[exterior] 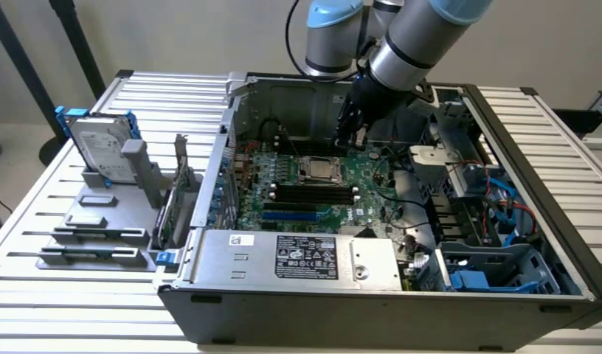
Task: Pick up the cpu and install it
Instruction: 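Close the cpu cover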
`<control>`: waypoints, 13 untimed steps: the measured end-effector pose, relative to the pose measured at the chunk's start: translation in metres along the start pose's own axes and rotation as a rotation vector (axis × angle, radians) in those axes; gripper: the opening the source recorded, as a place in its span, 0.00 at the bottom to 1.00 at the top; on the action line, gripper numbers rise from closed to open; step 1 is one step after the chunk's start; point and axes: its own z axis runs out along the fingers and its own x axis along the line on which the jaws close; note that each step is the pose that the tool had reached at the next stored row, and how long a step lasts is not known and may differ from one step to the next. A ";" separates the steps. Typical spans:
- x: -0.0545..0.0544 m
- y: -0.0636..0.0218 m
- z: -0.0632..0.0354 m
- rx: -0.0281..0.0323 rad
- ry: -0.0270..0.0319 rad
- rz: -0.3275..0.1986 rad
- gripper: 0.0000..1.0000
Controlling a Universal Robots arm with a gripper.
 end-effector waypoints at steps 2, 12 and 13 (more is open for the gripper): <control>-0.001 -0.0053 0.0021 0.0130 -0.0004 0.002 0.11; -0.004 -0.0303 0.0171 0.0429 -0.0013 0.008 0.11; -0.005 -0.0312 0.0190 0.0432 -0.0014 0.008 0.11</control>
